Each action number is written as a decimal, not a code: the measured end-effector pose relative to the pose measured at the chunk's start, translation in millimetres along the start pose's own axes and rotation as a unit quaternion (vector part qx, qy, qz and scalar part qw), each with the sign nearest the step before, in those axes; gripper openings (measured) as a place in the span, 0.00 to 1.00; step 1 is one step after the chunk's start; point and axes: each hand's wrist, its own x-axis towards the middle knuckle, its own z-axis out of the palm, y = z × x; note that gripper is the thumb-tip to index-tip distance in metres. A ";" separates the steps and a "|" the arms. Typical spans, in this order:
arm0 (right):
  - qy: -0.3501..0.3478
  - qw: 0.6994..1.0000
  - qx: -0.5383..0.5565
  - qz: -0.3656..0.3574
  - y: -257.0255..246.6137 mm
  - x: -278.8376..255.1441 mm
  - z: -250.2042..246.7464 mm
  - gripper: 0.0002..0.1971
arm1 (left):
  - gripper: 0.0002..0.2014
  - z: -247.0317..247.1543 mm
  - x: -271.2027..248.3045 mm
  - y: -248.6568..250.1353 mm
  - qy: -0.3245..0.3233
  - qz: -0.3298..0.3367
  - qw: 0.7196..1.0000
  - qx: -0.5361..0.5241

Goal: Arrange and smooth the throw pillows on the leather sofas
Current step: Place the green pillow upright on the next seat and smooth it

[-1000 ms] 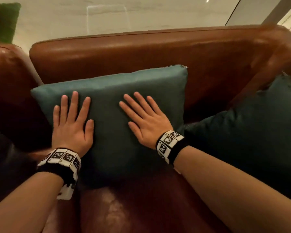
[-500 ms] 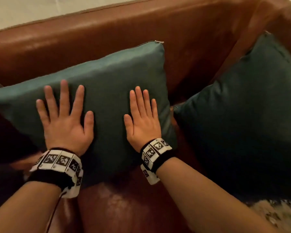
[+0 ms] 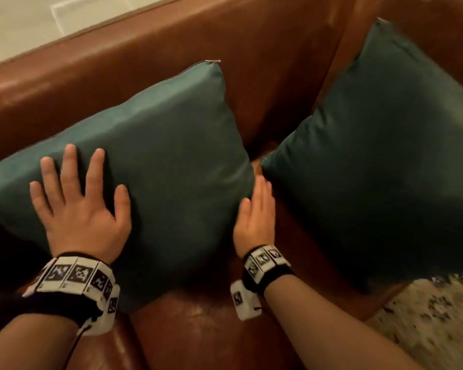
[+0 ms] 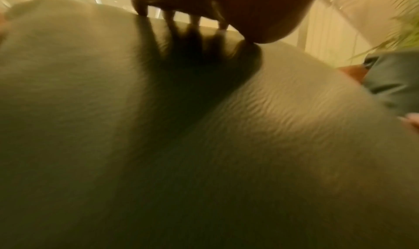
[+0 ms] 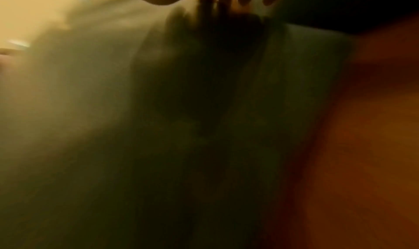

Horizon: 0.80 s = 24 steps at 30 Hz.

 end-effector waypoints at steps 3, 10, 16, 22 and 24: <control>0.008 0.991 -0.021 -0.132 -69.8 23.1 9.1 0.31 | 0.34 -11.8 18.9 21.5 0.021 0.064 0.998 -0.004; -0.023 0.987 -0.094 -0.128 -67.9 34.6 18.3 0.31 | 0.28 -13.3 56.7 -1.6 -0.051 0.037 0.996 0.059; -0.057 0.970 -0.041 0.231 40.6 -5.4 17.9 0.27 | 0.25 -20.9 52.4 5.2 -0.055 -0.027 0.996 0.063; -0.073 0.972 0.031 0.220 21.2 6.0 12.6 0.31 | 0.23 -18.2 49.9 -4.3 -0.051 -0.043 0.997 0.034; -0.041 0.982 0.062 0.171 -15.4 18.5 15.5 0.36 | 0.22 -19.6 48.9 -6.1 -0.033 -0.050 0.998 0.004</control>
